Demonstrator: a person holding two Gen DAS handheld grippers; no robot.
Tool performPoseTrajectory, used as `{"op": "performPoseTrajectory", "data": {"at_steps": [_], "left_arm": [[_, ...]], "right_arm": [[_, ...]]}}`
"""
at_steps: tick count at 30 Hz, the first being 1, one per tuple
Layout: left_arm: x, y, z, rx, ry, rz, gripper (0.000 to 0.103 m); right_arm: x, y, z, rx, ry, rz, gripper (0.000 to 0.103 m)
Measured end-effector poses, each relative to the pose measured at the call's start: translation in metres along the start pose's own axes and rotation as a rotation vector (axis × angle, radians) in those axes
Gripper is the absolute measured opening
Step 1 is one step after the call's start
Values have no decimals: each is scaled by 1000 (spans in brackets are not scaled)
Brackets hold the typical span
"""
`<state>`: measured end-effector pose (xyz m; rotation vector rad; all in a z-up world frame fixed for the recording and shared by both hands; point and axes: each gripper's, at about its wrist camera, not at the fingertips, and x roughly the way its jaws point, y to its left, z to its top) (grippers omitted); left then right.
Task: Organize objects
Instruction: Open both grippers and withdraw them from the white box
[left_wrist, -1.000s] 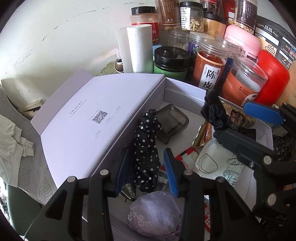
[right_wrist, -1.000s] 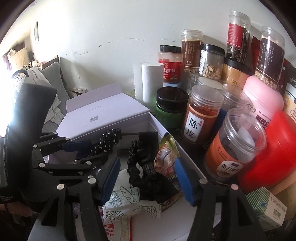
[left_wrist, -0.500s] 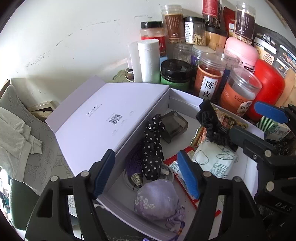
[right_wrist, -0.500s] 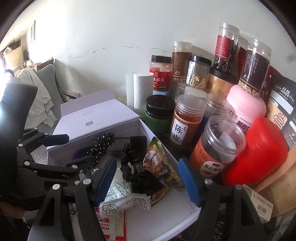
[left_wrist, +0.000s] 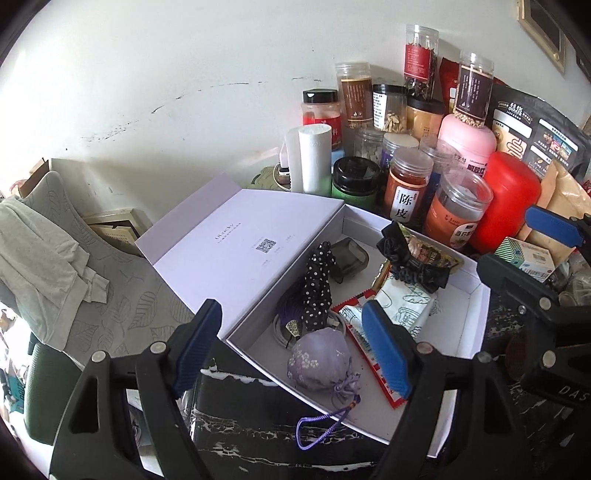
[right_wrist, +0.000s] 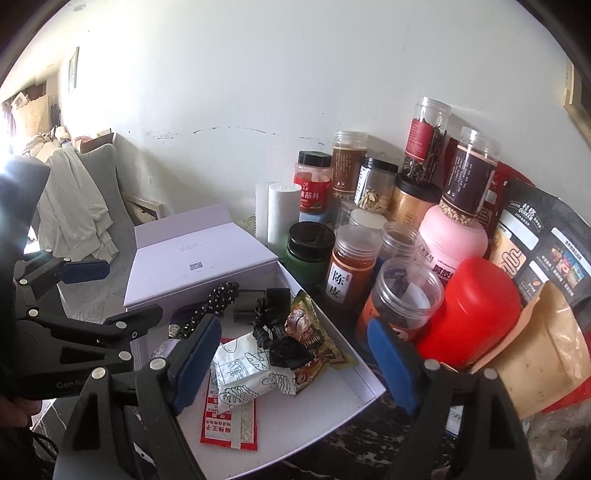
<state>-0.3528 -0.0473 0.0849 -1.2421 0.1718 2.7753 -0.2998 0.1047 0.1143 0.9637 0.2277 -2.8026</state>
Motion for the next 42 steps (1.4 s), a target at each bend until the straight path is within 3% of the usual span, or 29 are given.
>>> {"op": "performPoseTrajectory", "data": {"at_steps": [21,42], "left_arm": [[-152,-18,-45,-21,-108,35,77],[-220,-57,-128,-28,-108,99,77]], "right_arm": [[-120,5,-18,-12,-95,-4,82],[-178,2,-89,-12,-82,16,82]]}}
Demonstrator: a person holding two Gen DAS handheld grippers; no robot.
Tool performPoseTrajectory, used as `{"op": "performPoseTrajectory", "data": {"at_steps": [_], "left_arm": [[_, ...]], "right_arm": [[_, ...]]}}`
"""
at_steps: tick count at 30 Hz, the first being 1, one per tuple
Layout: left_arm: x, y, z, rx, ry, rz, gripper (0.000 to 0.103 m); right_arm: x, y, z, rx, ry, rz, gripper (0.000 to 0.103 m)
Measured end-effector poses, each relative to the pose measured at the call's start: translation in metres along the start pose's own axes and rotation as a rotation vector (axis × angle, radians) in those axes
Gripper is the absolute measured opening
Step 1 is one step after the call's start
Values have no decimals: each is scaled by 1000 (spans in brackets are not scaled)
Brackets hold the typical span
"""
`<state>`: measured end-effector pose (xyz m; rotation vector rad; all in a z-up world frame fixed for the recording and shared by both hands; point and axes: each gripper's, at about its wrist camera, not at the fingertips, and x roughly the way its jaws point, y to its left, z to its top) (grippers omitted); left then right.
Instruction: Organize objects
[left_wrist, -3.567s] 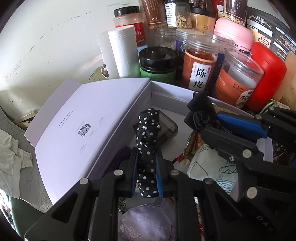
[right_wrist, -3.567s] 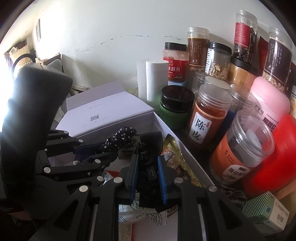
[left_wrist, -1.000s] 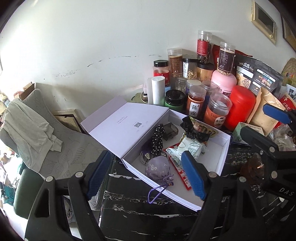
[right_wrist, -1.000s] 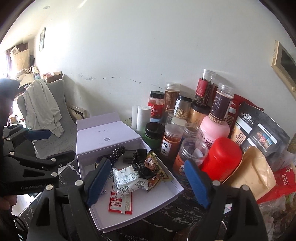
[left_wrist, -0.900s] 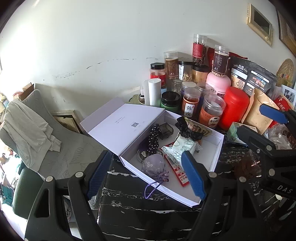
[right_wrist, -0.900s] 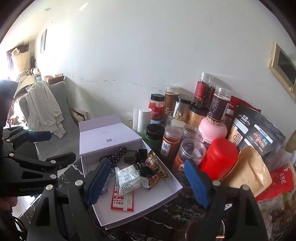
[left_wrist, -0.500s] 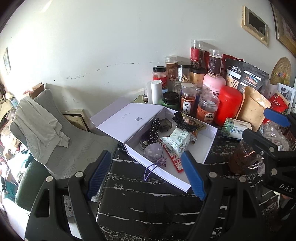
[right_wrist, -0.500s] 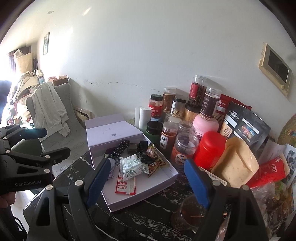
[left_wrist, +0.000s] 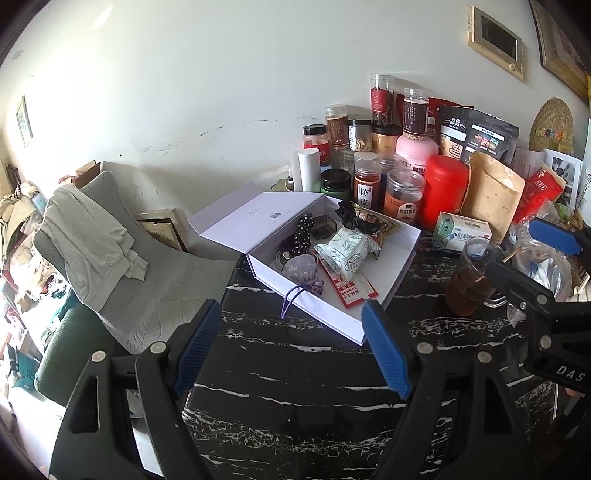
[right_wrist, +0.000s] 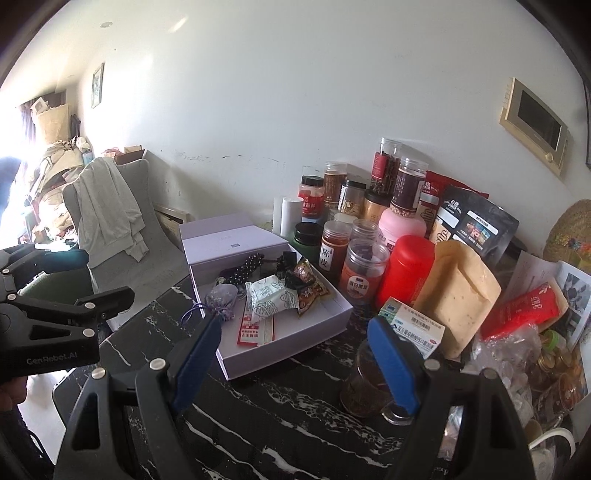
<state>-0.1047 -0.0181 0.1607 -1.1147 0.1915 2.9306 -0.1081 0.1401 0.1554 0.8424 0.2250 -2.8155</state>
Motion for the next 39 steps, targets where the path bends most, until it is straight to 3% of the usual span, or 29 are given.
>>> {"op": "performPoseTrajectory", "data": {"at_steps": [15,39], "left_arm": [[-36,-19,-32,19,-17,2,77],[-37,-22,-40,0,3,-21,77]], "right_arm": [[-22,5,-28,-9,19,5,82],[-32,5,-32,-24,14,9,82]]}}
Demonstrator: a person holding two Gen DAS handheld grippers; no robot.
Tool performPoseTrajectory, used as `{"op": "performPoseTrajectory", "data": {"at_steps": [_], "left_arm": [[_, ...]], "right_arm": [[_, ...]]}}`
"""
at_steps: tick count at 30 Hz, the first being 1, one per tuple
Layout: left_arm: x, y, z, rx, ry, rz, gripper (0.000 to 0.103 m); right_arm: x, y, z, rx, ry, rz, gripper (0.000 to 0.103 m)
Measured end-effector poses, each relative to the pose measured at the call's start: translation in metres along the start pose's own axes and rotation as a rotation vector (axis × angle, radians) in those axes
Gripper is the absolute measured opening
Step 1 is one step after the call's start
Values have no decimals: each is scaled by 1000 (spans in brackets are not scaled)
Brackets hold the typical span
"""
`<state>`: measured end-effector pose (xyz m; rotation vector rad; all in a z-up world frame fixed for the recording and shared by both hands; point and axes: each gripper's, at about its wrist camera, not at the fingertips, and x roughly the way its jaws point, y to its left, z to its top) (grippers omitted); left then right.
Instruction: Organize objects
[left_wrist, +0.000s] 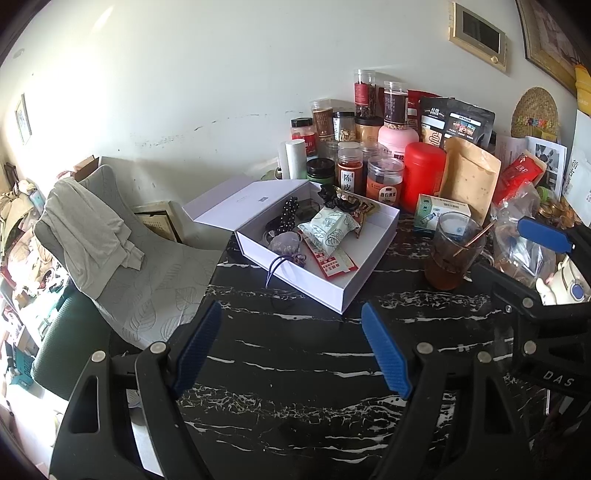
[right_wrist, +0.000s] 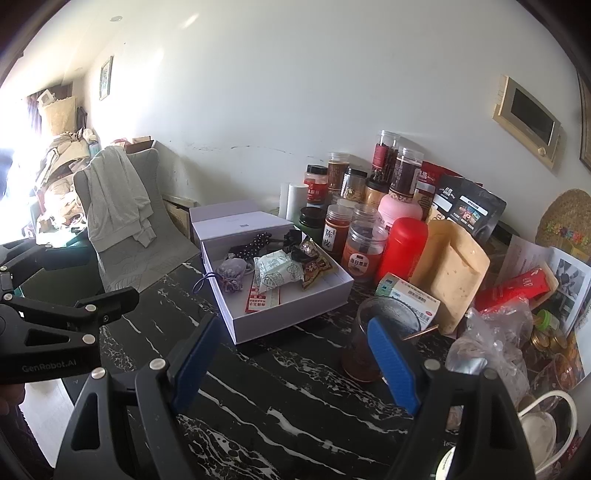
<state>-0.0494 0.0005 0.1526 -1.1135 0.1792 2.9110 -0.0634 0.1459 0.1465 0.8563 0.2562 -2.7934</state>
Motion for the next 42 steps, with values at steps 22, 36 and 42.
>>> {"op": "performPoseTrajectory", "data": {"at_steps": [22,36,42], "left_arm": [[9,-2,-3,5,18,4,77],[10,0,-6,-6,22,-2,77],[9,0,-10,-9,29,-3,77]], "right_arm": [[6,-1,-4,-6,17,0,83],[7,-1,-3,-9,22,-1,84],[8,-1,-3,-16,26,-4,84]]}}
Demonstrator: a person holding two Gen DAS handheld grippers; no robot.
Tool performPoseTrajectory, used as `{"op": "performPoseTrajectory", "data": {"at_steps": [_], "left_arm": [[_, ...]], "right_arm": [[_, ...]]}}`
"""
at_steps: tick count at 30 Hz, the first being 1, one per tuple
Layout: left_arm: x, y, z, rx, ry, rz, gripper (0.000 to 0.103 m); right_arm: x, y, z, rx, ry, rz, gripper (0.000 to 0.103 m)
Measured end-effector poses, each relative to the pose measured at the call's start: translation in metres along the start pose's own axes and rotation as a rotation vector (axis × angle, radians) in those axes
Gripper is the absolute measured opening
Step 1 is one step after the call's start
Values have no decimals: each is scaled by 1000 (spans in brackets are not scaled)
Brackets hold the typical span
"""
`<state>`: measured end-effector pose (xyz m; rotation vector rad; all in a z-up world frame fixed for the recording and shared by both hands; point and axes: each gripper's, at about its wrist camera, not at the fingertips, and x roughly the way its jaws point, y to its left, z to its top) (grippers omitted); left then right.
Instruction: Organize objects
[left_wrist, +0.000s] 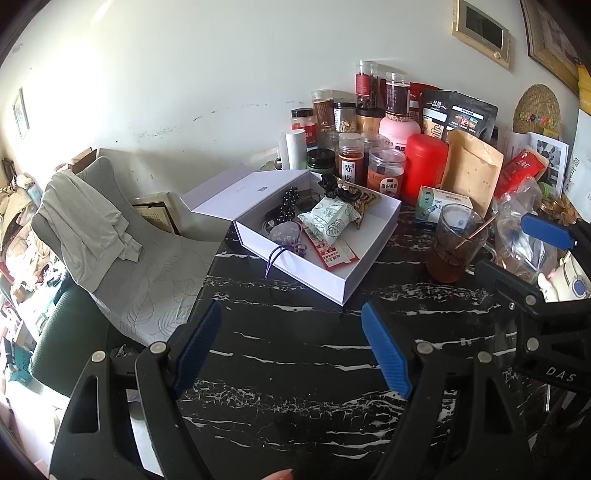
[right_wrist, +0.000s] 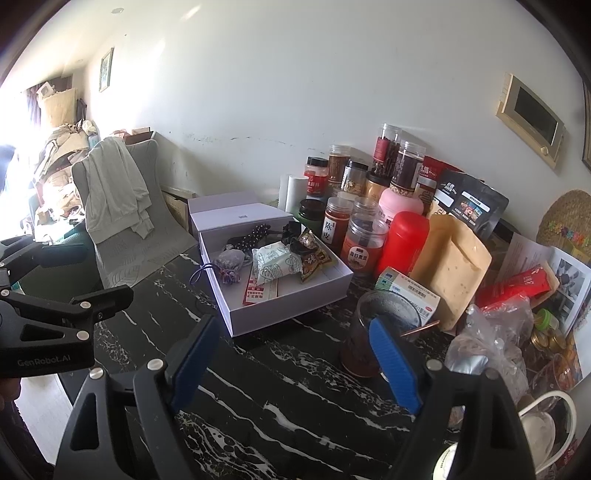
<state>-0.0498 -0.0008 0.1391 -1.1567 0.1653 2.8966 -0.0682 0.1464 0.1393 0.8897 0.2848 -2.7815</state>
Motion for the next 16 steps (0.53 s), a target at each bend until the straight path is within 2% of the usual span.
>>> {"op": "performPoseTrajectory", "data": {"at_steps": [9,16], "left_arm": [[-2,0,-2,-2,3,-1,77],[-3,-8,-13,3,14,-3,77]], "right_arm": [[-2,0,-4,1,2,-4,84],[-11,-4,-19,27,-6,-25,84]]}}
